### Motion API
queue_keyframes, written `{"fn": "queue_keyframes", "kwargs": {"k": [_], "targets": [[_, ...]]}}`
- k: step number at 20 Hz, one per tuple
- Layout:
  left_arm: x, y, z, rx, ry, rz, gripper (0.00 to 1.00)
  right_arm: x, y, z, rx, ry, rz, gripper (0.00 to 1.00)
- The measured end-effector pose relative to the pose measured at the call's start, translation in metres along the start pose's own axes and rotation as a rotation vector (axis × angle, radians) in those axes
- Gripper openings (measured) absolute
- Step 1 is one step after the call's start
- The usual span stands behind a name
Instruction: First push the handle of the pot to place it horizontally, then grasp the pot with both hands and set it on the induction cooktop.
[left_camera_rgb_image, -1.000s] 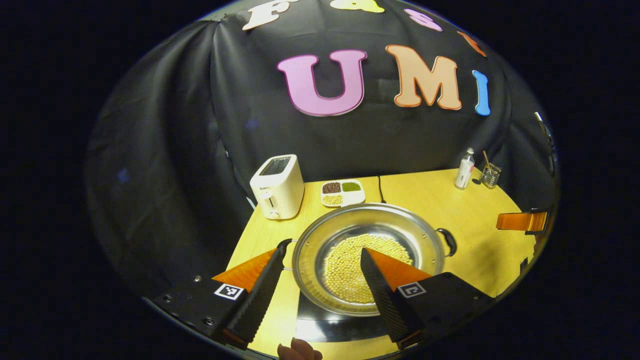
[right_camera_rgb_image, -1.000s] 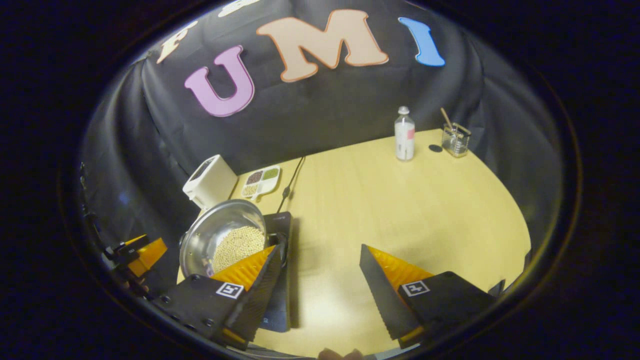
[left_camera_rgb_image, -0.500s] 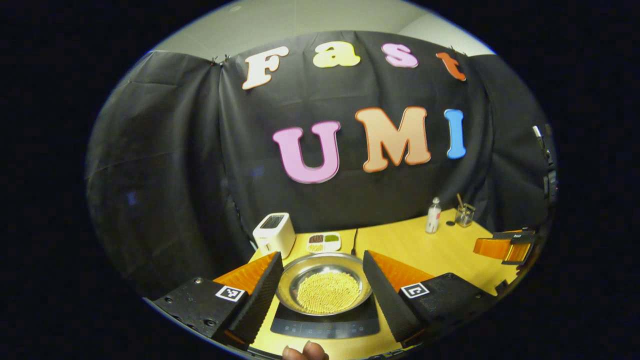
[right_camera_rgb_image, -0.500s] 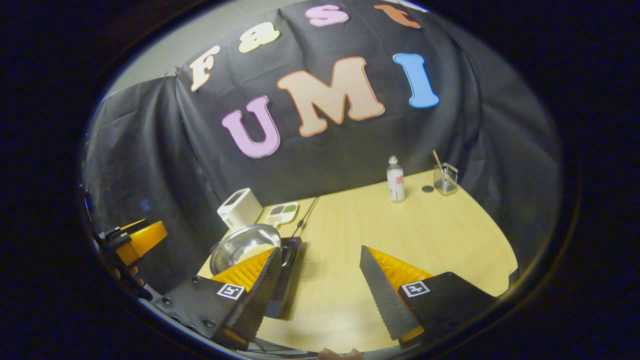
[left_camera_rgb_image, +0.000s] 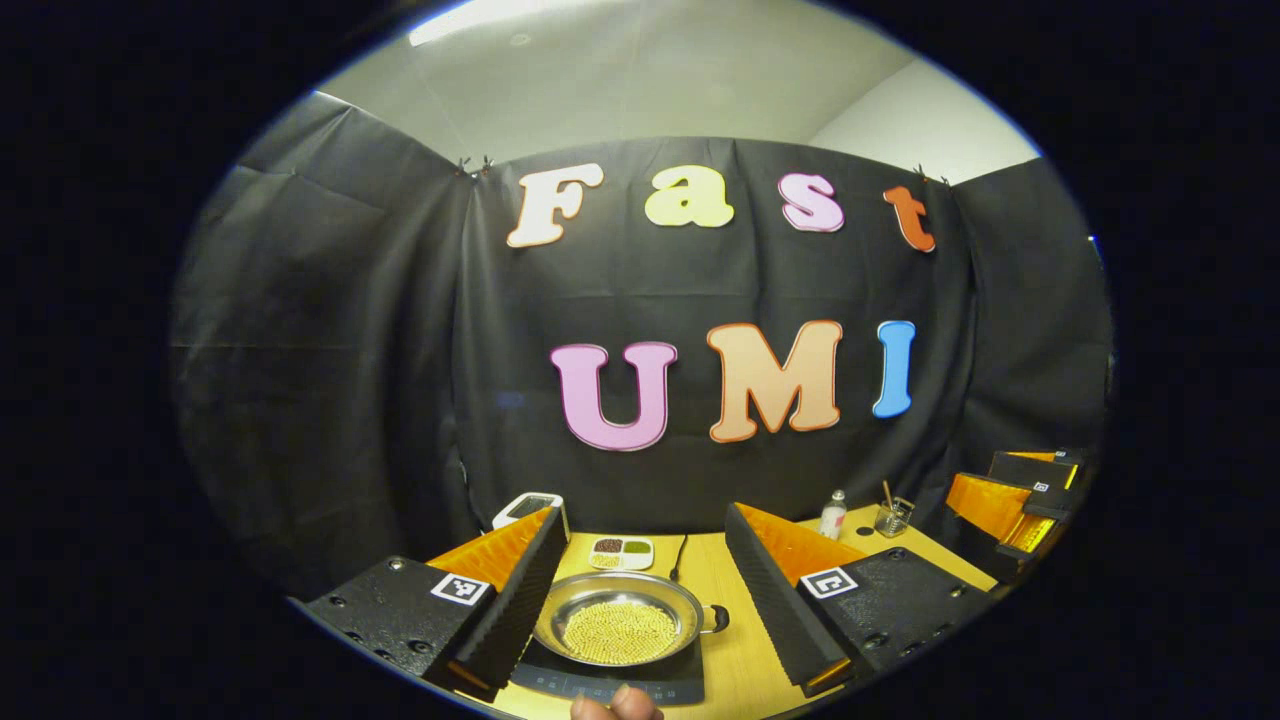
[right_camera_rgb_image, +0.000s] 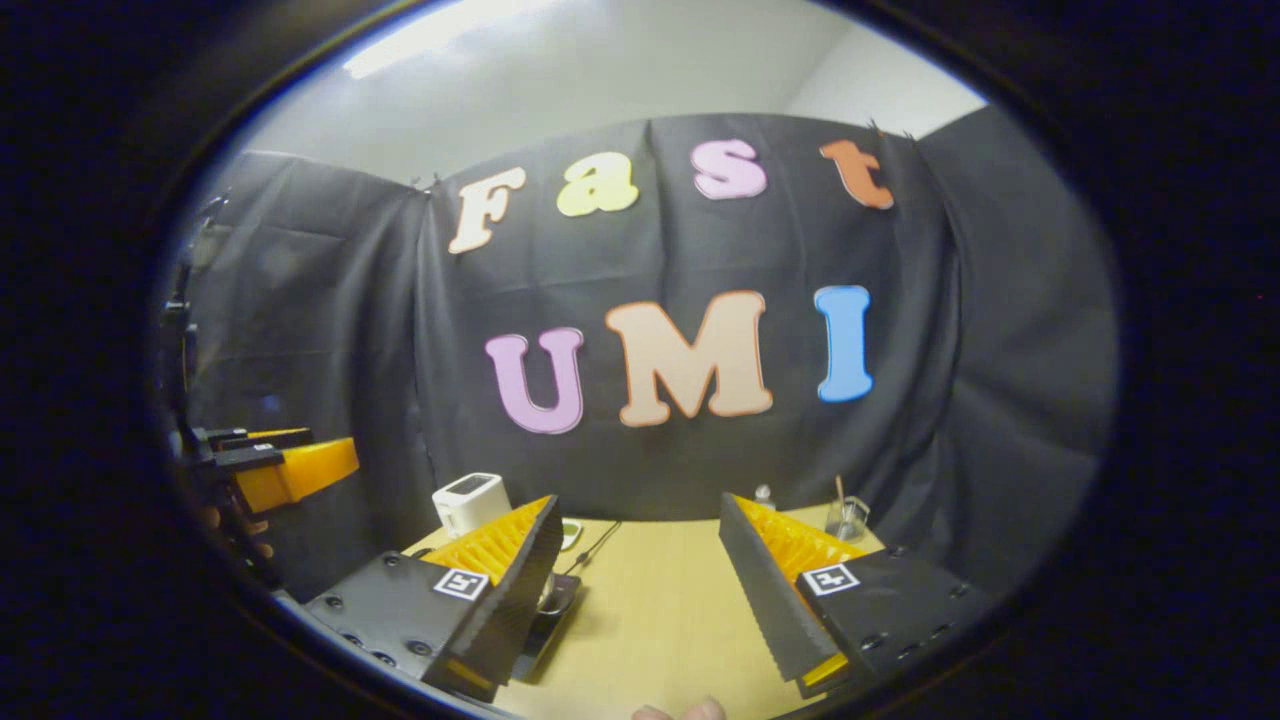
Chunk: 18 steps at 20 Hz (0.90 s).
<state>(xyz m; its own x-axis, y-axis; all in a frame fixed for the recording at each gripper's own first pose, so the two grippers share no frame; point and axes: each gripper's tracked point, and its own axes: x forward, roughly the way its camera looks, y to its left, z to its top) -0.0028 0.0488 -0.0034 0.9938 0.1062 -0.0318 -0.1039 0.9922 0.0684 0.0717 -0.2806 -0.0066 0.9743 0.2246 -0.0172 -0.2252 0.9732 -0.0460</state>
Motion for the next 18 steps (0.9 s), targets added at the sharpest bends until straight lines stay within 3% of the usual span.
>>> {"fn": "queue_keyframes", "kwargs": {"k": [5,9,18], "targets": [[-0.020,0.020,0.015,0.012,-0.066,0.002,0.97,-0.023,0.022,0.006,-0.003,-0.004,-0.011,0.94],[-0.029,0.019,0.008,-0.006,-0.057,-0.020,0.99,-0.027,0.017,-0.001,-0.020,0.023,-0.038,0.98],[-0.039,0.026,0.015,0.031,-0.081,-0.016,0.97,-0.030,0.016,-0.001,-0.004,0.034,-0.049,0.94]]}}
